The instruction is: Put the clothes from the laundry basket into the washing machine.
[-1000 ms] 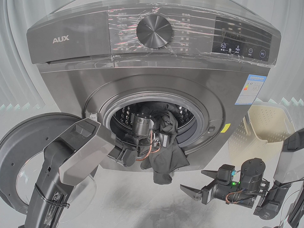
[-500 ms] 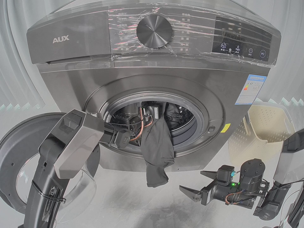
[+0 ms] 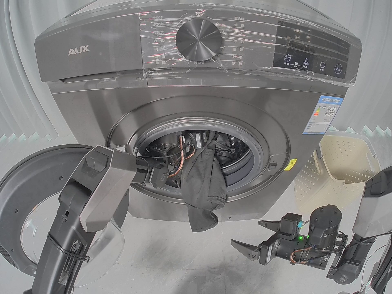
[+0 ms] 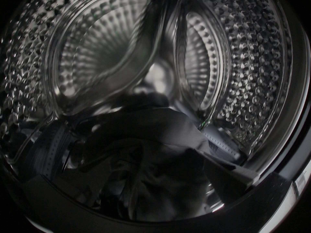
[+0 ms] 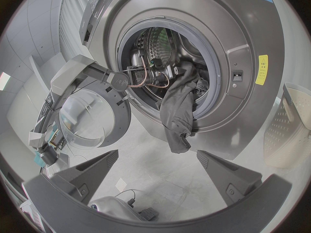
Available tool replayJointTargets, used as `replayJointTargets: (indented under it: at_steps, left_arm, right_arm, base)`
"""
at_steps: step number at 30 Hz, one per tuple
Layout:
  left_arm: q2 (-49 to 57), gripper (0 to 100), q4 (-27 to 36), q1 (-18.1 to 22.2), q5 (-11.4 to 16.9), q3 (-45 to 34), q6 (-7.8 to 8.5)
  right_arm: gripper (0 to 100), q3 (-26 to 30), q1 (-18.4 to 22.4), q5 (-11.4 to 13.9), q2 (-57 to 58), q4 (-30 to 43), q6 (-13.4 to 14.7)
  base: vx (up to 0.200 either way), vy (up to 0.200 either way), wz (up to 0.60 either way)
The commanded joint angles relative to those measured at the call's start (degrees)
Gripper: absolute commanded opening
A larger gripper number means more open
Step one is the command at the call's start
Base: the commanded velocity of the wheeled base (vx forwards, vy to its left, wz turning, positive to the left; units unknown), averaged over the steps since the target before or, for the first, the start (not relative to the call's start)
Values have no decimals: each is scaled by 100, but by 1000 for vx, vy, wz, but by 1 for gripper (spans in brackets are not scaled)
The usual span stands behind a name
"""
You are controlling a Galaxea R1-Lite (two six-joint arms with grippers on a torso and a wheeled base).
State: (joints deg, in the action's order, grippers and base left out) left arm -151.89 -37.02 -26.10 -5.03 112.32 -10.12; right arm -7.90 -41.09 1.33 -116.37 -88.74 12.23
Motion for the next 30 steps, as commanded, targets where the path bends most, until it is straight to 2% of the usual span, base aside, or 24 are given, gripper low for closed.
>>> replayJointTargets:
  at_steps: [1, 3, 5, 8, 12, 18, 30]
  left_arm:
    - [389, 100, 28, -79, 64, -940, -8]
    - [688, 100, 46, -132, 169, -1740, 36]
    - [802, 100, 46, -150, 222, -1960, 54]
    - [1206, 100, 160, -211, 345, -2698, 265]
    - [1452, 100, 213, -326, 530, -3190, 326]
    - [1294, 100, 169, -440, 583, -3234, 476]
    - [477, 100, 195, -589, 583, -2531, 476]
  right_arm:
    - [100, -1, -4, 8, -8, -3, -1]
    - [100, -1, -4, 8, -8, -3, -1]
    - [100, -1, -4, 8, -8, -3, -1]
    - [100, -1, -4, 8, -8, -3, -1]
    - [100, -1, -13, -1, -8, -3, -1]
    - [100, 8, -13, -1, 0, -3, -1]
    - [100, -1, -13, 8, 0, -3, -1]
  base:
    - [0, 0, 0]
    - [0, 0, 0]
    - [0, 0, 0]
    - [0, 0, 0]
    - [0, 0, 0]
    - [0, 0, 0]
    - [0, 0, 0]
